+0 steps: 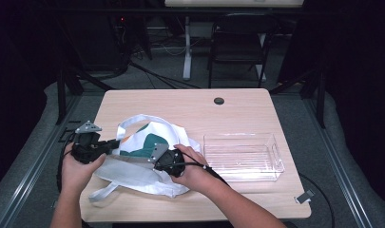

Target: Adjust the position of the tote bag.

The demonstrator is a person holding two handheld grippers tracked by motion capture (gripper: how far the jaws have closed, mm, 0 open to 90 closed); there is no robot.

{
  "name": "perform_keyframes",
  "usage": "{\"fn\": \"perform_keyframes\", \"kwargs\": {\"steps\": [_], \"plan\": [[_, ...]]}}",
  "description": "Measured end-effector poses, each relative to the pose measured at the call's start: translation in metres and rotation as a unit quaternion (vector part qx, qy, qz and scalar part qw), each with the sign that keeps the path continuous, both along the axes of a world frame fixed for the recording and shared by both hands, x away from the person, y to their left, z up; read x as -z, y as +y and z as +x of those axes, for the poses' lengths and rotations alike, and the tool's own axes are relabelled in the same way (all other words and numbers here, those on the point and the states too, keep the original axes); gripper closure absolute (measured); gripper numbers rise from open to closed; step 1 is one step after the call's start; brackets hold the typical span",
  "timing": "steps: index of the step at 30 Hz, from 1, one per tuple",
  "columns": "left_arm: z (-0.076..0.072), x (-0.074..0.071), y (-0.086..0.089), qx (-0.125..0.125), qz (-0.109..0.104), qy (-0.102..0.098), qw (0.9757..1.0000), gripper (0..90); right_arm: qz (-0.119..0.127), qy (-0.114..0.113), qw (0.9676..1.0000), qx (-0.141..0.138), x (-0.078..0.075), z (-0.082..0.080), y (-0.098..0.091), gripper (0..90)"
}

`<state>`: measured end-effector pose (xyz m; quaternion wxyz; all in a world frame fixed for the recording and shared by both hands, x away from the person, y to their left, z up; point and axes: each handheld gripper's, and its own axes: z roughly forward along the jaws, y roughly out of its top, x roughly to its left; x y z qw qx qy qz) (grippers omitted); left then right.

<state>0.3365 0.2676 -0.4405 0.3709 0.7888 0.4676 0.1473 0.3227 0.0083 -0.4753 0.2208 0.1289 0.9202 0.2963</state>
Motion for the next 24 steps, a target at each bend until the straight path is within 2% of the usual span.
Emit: {"fn": "perform_keyframes", "kwargs": {"steps": [3,5,7,11,13,16,18,20,24], "plan": [[0.000,0.000,0.001,-0.002,0.003,-0.001,1.0000,88.2,0.005,-0.003,1.0000,0.002,-0.004,0.001,0.000,88.7],[0.000,0.000,0.000,-0.002,0.004,-0.001,1.0000,88.2,0.000,-0.005,1.0000,0.004,-0.008,0.002,-0.001,88.7],[0.000,0.000,-0.001,-0.004,0.002,0.000,1.0000,88.1,0.010,-0.004,0.9999,0.011,-0.010,0.002,-0.001,88.8],[0.000,0.001,-0.002,-0.004,0.004,0.000,1.0000,88.0,0.013,-0.008,0.9997,0.020,-0.015,0.003,-0.003,88.7],[0.000,0.001,-0.002,-0.005,0.006,0.001,1.0000,88.0,0.026,-0.010,0.9993,0.027,-0.015,0.003,-0.003,88.8],[0.000,0.001,-0.001,-0.006,0.006,0.000,1.0000,88.0,0.028,-0.010,0.9989,0.035,-0.017,0.003,-0.003,88.8],[0.000,0.001,-0.001,-0.006,0.005,0.000,1.0000,87.9,0.042,-0.007,0.9982,0.041,-0.017,0.004,-0.003,88.8],[0.000,0.001,-0.001,-0.006,0.006,0.000,1.0000,87.8,0.039,-0.005,0.9984,0.042,-0.019,0.005,-0.004,88.8],[0.000,0.002,-0.001,-0.008,0.005,-0.002,1.0000,85.9,0.061,0.000,0.9969,0.049,-0.020,0.006,-0.005,88.9]]}}
